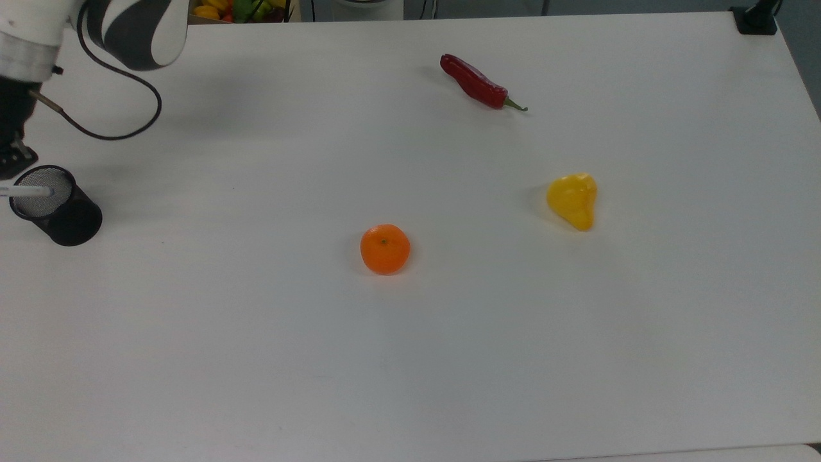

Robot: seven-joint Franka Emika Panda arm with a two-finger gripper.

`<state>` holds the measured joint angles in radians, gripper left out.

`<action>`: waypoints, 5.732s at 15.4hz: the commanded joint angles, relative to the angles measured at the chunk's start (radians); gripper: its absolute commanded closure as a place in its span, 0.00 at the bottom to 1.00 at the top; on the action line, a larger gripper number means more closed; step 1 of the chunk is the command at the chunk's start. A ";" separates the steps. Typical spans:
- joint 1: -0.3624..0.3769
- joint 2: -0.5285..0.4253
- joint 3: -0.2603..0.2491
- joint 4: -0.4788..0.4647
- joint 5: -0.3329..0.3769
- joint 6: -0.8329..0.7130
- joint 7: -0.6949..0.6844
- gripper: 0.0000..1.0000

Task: Take marker pen

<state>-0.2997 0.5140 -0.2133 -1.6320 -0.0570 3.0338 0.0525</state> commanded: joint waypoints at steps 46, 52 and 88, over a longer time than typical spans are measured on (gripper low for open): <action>0.290 -0.278 0.345 -0.284 0.135 -0.876 -0.068 1.00; 0.336 -0.221 0.345 -0.287 0.122 -0.836 -0.025 0.99; 0.273 -0.509 0.226 0.077 0.126 -1.511 -0.019 0.00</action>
<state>-0.0575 0.0042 0.0183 -1.5538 0.0652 1.5343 0.0202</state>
